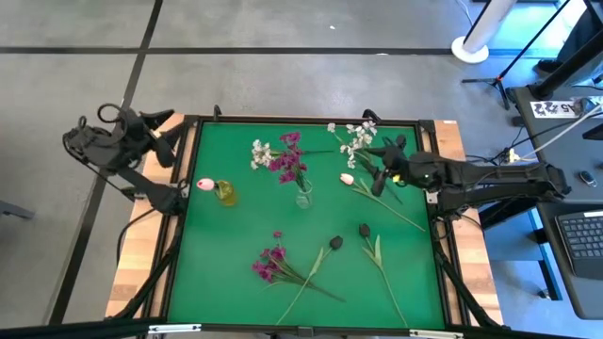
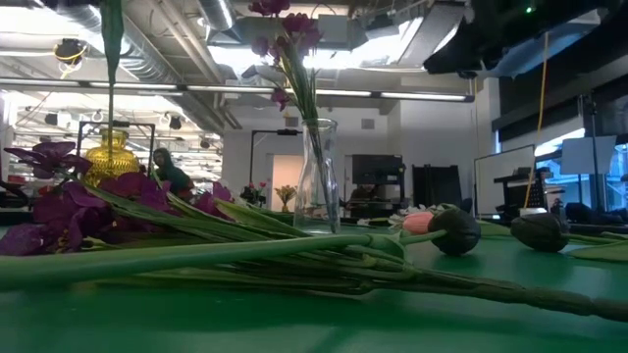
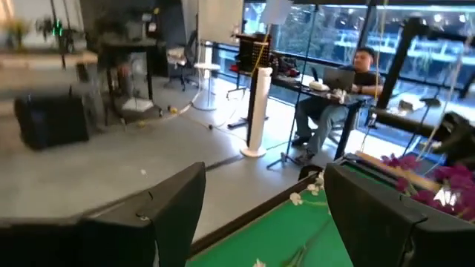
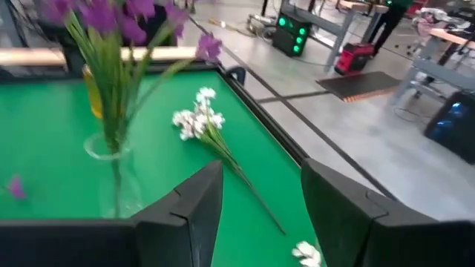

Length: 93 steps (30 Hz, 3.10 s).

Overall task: Sort flowers into vase by color
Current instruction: Put the pink flower into the yellow vase

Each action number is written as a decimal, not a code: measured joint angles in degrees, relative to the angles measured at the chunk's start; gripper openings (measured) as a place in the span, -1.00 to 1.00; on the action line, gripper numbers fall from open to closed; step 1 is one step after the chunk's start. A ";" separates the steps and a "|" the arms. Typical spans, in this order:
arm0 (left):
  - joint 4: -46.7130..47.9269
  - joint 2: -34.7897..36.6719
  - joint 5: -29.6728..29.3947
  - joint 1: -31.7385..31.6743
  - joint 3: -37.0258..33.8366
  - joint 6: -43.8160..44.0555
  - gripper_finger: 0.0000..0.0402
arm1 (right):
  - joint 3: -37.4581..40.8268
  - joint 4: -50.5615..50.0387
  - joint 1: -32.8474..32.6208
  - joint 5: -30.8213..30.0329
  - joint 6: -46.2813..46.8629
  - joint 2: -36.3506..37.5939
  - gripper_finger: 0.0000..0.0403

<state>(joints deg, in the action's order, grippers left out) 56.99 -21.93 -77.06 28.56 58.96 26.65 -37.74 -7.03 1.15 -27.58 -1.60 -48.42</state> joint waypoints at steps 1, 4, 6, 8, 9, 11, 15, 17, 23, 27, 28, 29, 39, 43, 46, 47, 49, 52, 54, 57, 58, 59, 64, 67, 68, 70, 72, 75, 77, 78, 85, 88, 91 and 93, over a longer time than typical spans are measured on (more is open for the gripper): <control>0.82 1.70 -0.42 -0.01 -0.90 2.44 0.35 | 0.00 0.10 0.00 -0.33 -0.19 -0.58 -0.10; 0.81 6.48 -2.75 0.12 -4.92 5.66 0.35 | 0.00 0.26 0.93 -0.46 -0.38 -2.00 -0.10; 0.24 8.68 -3.90 0.74 -8.20 6.38 0.35 | 0.00 0.53 2.33 0.32 -0.31 -2.58 -0.10; 0.17 10.96 -5.42 1.47 -11.19 7.75 0.35 | 0.00 0.81 3.92 1.63 -0.26 -3.31 -0.10; 0.14 12.19 -5.82 1.87 -12.56 8.74 0.35 | 0.00 0.89 4.81 2.31 -0.23 -3.61 -0.10; 0.00 14.12 -5.96 3.14 -15.17 10.65 0.35 | 0.00 0.97 6.60 4.23 -0.19 -4.13 -0.10; -1.29 16.52 -6.75 6.19 -18.35 13.60 0.35 | -0.02 1.39 9.74 9.43 -0.18 -4.42 -0.10; -2.84 16.94 -7.64 7.69 -19.24 13.88 0.35 | -0.02 1.45 10.70 11.70 -0.18 -4.39 -0.10; -4.49 17.02 -9.18 11.92 -19.65 12.74 0.35 | -0.02 1.35 11.30 13.27 -0.18 -4.41 -0.10; -14.63 17.02 -7.72 13.53 -18.24 2.17 0.35 | -0.02 0.74 11.30 13.88 -0.18 -4.39 -0.10; -20.15 17.02 -5.71 13.83 -18.10 -3.66 0.35 | -0.02 0.59 11.30 14.22 -0.18 -4.39 -0.10; -27.01 17.02 -2.86 14.01 -18.06 -10.16 0.35 | -0.02 0.57 11.28 14.30 -0.16 -4.39 -0.10; -61.84 1.43 14.56 14.14 -17.97 -49.13 0.24 | -0.02 0.38 11.26 15.31 2.97 -4.39 -0.10; -66.50 -10.93 17.96 14.16 -15.20 -53.59 0.18 | -0.02 0.35 11.26 15.33 3.91 -4.39 -0.10; -65.30 -18.75 18.82 14.29 -11.03 -52.25 0.16 | -0.02 -0.04 11.26 15.39 4.61 -4.39 -0.10; -64.28 -21.00 18.77 14.39 -9.80 -51.27 0.16 | -0.02 -0.50 11.26 15.67 4.68 -4.39 -0.10; -61.89 -25.64 19.10 14.42 -7.65 -48.86 0.16 | -0.02 -1.33 11.26 16.44 4.76 -4.39 -0.10; -59.46 -32.18 20.08 14.53 -4.83 -43.96 0.16 | -0.02 -2.59 11.23 16.79 4.83 -4.39 -0.10; -58.46 -35.47 19.65 15.48 -3.31 -39.13 0.16 | -0.02 -3.80 11.23 16.79 5.30 -4.39 -0.10; -55.06 -38.70 19.56 17.69 -1.78 -30.71 0.16 | -0.02 -5.24 11.22 16.80 5.78 -4.39 -0.10; -52.84 -39.78 19.60 18.34 -1.64 -27.28 0.16 | -0.02 -5.63 11.21 16.80 5.83 -4.39 -0.10; -50.15 -40.90 19.83 18.94 -1.65 -23.25 0.16 | -0.02 -6.12 11.21 16.81 5.83 -4.39 -0.10; -39.54 -44.34 23.98 23.59 -1.71 -2.17 0.16 | -0.02 -6.68 11.19 16.79 5.85 -4.39 -0.10; -34.45 -46.86 24.17 26.30 -1.72 6.75 0.16 | -0.02 -6.52 11.19 16.80 5.83 -4.39 -0.10; -32.32 -47.61 22.78 26.91 -1.73 9.92 0.16 | -0.02 -6.53 11.19 16.81 5.83 -4.39 -0.10; -26.34 -48.92 19.91 27.94 -1.76 18.36 0.16 | -0.02 -6.57 11.19 16.91 5.89 -4.39 -0.10; -20.05 -50.02 18.68 28.65 -3.12 28.18 0.16 | -0.02 -6.88 11.19 18.16 6.00 -4.39 -0.10; -16.30 -50.89 15.95 29.28 -7.54 40.37 0.16 | -0.04 -8.47 11.19 19.07 6.05 -4.39 -0.10; -17.18 -50.87 14.48 30.25 -11.48 45.38 0.16 | -0.04 -9.47 11.19 19.17 6.07 -4.39 -0.10; -17.60 -50.87 14.24 30.71 -13.21 47.95 0.16 | -0.04 -9.94 11.20 19.17 6.07 -4.39 -0.10; -18.04 -50.78 12.05 33.92 -21.23 62.15 0.16 | -0.04 -10.38 11.19 19.17 6.44 -4.39 -0.10; -18.36 -50.78 11.54 34.77 -23.38 65.68 0.16 | -0.04 -12.48 11.19 19.66 7.68 -4.37 -0.10; -20.53 -50.78 9.54 35.62 -25.07 65.97 0.16 | -0.07 -16.82 11.21 19.38 8.85 -5.10 -0.10; -20.86 -50.78 7.93 36.21 -25.74 66.07 0.16 | -0.07 -20.82 11.26 19.16 11.03 -5.89 -0.10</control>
<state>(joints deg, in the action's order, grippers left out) 36.13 -72.71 -69.13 64.78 33.23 92.72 -37.80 -27.85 12.40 -8.42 9.43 -54.31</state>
